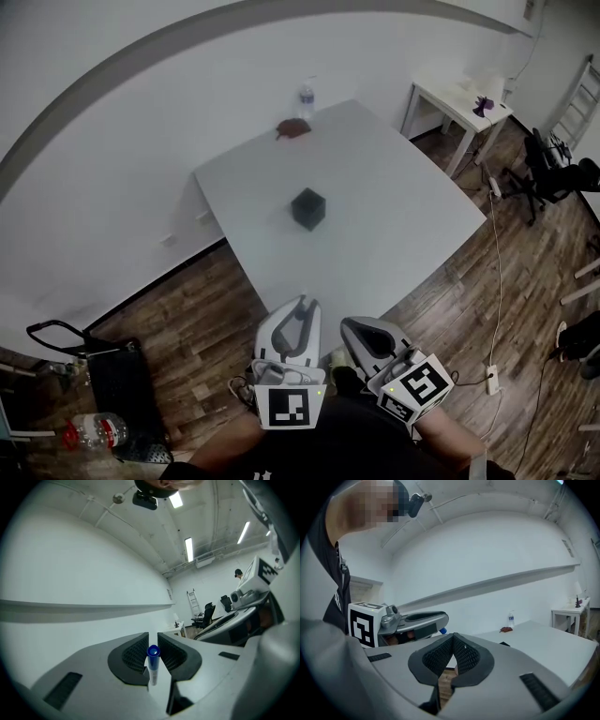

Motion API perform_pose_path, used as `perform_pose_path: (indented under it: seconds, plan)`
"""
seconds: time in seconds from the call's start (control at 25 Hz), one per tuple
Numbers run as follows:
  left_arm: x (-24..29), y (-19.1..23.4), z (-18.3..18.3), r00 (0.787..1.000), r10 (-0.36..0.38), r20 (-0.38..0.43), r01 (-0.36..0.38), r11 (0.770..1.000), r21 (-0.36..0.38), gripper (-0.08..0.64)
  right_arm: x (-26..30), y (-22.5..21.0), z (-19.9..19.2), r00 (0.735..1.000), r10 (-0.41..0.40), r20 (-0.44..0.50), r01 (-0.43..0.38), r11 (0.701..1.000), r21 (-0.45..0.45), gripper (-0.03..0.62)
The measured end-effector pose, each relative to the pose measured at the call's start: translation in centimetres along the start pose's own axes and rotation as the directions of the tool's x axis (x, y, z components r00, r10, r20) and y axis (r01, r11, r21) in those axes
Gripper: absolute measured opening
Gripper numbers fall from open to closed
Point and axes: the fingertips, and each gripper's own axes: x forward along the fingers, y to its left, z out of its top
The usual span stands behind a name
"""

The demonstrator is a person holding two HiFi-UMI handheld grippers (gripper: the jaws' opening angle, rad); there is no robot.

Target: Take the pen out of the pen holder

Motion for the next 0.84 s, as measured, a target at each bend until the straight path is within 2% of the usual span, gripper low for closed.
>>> perform_pose_path:
  seconds: [0.84]
  plan:
    - [-3.1, -0.5, 0.7, 1.000, 0.009, 0.021, -0.009, 1.000, -0.019, 0.061, -1.5, 3.1, 0.0, 1.000, 0.018, 0.003, -0.018, 1.000, -0.009, 0.014]
